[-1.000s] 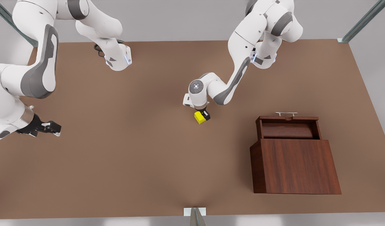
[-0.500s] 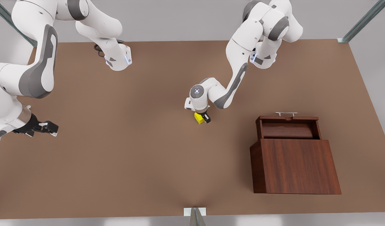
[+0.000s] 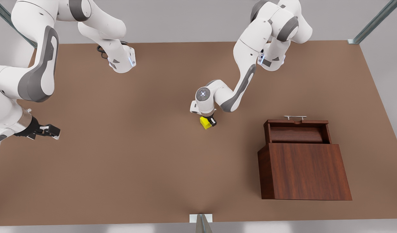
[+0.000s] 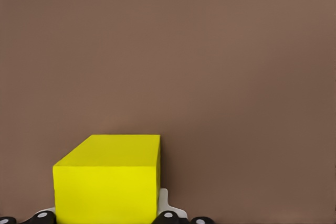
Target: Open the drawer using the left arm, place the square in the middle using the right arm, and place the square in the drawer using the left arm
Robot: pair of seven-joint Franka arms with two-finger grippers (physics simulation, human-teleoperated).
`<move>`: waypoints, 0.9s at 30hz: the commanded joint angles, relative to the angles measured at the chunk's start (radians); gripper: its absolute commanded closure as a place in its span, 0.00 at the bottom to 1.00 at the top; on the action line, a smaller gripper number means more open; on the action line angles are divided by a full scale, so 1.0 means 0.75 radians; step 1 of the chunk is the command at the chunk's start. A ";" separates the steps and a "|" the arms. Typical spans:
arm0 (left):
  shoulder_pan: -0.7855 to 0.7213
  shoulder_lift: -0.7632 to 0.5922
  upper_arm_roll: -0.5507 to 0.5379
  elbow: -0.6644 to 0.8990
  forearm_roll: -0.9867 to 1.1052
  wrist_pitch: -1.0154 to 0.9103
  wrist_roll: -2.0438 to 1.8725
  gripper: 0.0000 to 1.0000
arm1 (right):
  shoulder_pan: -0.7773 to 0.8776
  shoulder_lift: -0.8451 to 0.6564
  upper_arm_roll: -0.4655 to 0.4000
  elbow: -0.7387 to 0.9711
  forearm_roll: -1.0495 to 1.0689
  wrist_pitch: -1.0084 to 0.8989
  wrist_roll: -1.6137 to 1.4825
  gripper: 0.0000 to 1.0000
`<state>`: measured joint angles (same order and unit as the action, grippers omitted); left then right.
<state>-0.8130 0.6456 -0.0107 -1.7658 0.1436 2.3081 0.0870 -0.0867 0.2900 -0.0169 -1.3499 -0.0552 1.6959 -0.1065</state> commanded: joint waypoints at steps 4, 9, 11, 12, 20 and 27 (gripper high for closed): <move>0.002 -0.126 0.008 0.043 -0.007 -0.159 -0.014 0.31 | -0.001 0.000 0.000 0.000 0.000 0.001 0.001 0.00; 0.008 -0.384 0.092 0.053 -0.036 -0.420 0.039 0.30 | 0.001 0.000 0.000 0.000 0.000 0.001 0.001 0.00; 0.008 -0.466 0.213 0.053 -0.114 -0.510 0.215 0.30 | 0.001 0.000 0.000 0.000 0.000 0.001 0.001 0.00; 0.008 -0.482 0.255 0.053 -0.116 -0.541 0.280 0.30 | 0.001 0.000 0.000 -0.002 0.000 0.001 0.001 0.00; 0.008 -0.523 0.691 0.039 -0.161 -0.625 1.054 0.29 | 0.001 0.002 0.000 0.000 -0.002 0.003 0.001 0.00; 0.057 -0.468 0.845 0.033 -0.175 -0.586 1.502 0.29 | 0.001 0.002 0.000 0.000 -0.002 0.003 0.001 0.00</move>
<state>-0.7612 0.2986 0.6227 -1.7411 0.0202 1.8687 1.2310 -0.0859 0.2915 -0.0169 -1.3499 -0.0568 1.6981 -0.1058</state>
